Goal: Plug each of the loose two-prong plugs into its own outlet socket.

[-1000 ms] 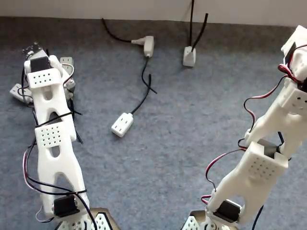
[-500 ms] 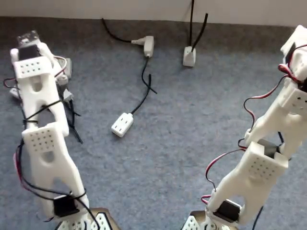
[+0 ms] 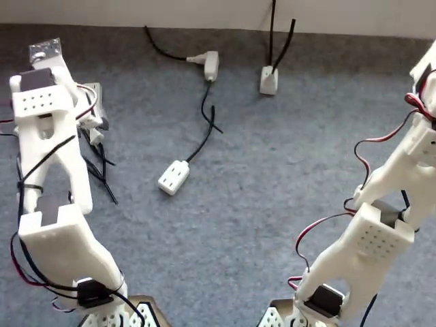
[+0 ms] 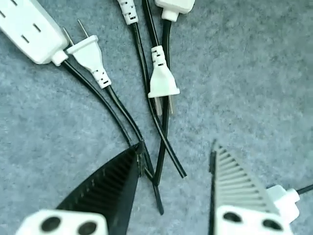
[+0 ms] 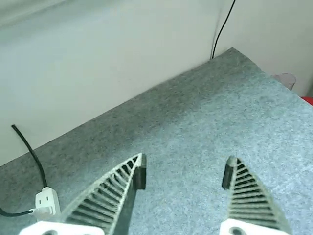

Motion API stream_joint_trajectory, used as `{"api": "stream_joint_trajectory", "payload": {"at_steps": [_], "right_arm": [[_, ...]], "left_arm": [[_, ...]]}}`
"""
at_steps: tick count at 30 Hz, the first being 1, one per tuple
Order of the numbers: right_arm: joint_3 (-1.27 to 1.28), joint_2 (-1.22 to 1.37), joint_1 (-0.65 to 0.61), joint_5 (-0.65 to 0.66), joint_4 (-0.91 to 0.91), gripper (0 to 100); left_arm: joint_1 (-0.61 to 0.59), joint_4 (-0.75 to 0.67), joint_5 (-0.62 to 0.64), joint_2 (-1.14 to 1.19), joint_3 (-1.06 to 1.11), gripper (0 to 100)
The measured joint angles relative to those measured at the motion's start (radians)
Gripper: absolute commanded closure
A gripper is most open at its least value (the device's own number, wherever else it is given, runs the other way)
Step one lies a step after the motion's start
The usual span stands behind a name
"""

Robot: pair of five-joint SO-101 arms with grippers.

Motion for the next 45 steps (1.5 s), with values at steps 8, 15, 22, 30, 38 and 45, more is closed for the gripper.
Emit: {"api": "stream_joint_trajectory", "payload": {"at_steps": [8, 15, 22, 30, 38, 45], "right_arm": [[0.000, 0.000, 0.051, 0.000, 0.000, 74.5], [0.000, 0.000, 0.058, 0.000, 0.000, 74.5], [0.000, 0.000, 0.058, 0.000, 0.000, 74.5], [0.000, 0.000, 0.058, 0.000, 0.000, 74.5], [0.000, 0.000, 0.058, 0.000, 0.000, 74.5], [0.000, 0.000, 0.058, 0.000, 0.000, 74.5]], "left_arm": [[0.000, -0.095, 0.025, 0.269, -0.132, 77], [0.000, -0.098, 0.025, 0.470, -0.365, 80], [0.000, -0.098, 0.032, 0.569, -0.477, 80], [0.011, -0.097, 0.035, 0.580, -0.491, 91], [0.012, -0.094, 0.035, 0.582, -0.491, 92], [0.012, -0.020, 0.018, 0.582, -0.500, 99]]}}
